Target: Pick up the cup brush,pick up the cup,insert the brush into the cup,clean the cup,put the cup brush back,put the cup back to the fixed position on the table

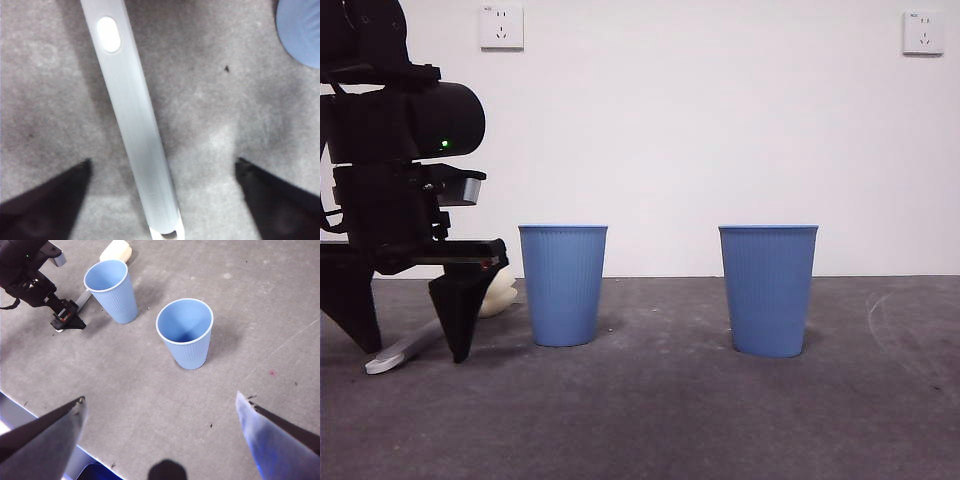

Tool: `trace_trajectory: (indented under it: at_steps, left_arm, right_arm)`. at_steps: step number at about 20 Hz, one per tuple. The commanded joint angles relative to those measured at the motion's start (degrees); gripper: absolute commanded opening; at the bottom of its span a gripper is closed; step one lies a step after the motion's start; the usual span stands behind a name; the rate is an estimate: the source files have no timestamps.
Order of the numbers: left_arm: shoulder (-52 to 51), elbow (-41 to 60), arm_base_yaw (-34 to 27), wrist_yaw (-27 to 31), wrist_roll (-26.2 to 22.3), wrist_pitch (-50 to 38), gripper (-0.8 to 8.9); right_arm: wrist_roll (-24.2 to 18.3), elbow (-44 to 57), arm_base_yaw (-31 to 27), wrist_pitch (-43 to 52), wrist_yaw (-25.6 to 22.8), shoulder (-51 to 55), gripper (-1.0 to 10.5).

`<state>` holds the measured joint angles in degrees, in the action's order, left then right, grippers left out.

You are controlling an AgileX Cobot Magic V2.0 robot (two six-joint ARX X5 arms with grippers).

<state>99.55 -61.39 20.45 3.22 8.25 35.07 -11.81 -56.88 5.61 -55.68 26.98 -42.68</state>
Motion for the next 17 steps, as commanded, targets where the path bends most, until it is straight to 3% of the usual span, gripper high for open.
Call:
trace_trajectory:
  at_steps: [1, 3, 13, 17]
  left_arm:
    - [0.9, 0.15, 0.28, -0.26, 0.79, -0.22, 0.82]
    - [0.87, 0.15, 0.28, -0.31, 0.79, -0.02, -0.09]
    - [-2.34, 0.13, -0.83, -0.63, 0.42, 1.44, -0.09]
    - [-7.54, 0.13, -4.2, -0.63, -2.67, 4.48, -0.09]
  right_arm:
    - [0.24, -0.17, 0.0, 0.2, 0.09, 0.04, 5.0]
    - [0.24, -0.17, 0.0, 0.17, 0.09, 0.04, 5.0]
    - [0.24, -0.17, 0.02, 0.22, 0.09, 0.02, 5.0]
    - [0.22, -0.17, 0.02, 0.44, 0.09, 0.04, 5.0]
